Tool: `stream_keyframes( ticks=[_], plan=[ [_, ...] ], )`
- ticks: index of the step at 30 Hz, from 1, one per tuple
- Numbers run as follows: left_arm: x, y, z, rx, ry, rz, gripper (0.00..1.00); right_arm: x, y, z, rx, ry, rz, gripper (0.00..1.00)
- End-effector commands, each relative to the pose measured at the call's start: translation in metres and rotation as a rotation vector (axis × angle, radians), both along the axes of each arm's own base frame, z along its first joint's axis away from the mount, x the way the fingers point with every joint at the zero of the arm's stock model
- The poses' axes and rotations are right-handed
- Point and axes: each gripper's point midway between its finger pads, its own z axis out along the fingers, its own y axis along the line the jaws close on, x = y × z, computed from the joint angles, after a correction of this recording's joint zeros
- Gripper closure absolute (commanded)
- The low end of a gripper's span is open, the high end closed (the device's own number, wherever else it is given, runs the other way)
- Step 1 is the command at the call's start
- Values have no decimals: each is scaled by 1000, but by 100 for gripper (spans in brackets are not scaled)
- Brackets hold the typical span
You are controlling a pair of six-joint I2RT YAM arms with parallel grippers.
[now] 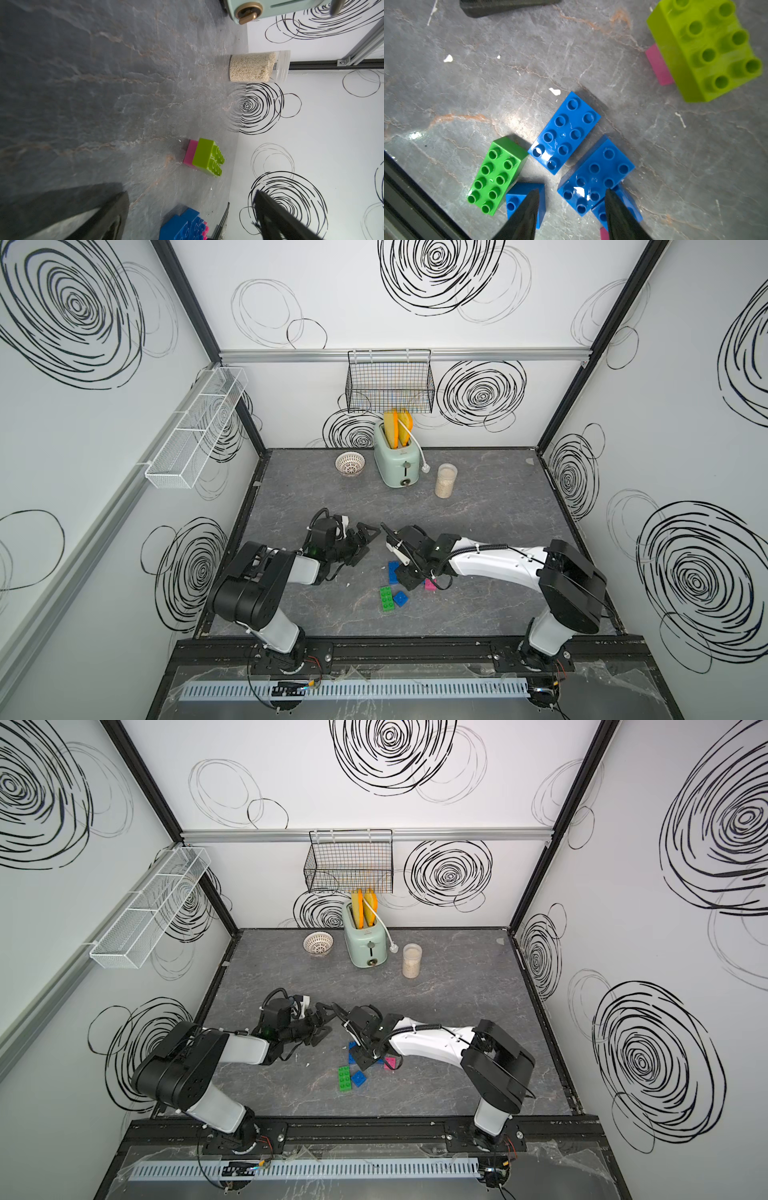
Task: Assemble a heart with lego
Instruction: Pick up the lego brick from the center of the board.
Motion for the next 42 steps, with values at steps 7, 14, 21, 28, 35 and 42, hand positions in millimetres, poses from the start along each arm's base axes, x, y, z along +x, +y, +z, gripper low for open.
stream_keyframes(
  ticks=[7, 14, 21, 28, 35, 42],
  plan=[
    [2, 1, 6, -11, -37, 3, 2, 7, -12, -10, -51, 5, -58, 46],
    [2, 1, 7, -13, -42, 1, 2, 11, -12, -18, -66, 4, -74, 45],
    [2, 1, 6, -11, -39, 3, 2, 11, -12, -26, -74, 17, -79, 46],
    [2, 1, 6, -13, -41, 1, 2, 10, -14, -36, -103, 24, -66, 55],
    [2, 1, 5, -10, -39, 3, 2, 11, -15, -37, -131, 2, -24, 60],
    [2, 2, 5, -8, -38, 4, 2, 13, -24, -30, -150, -37, 29, 49]
  ],
)
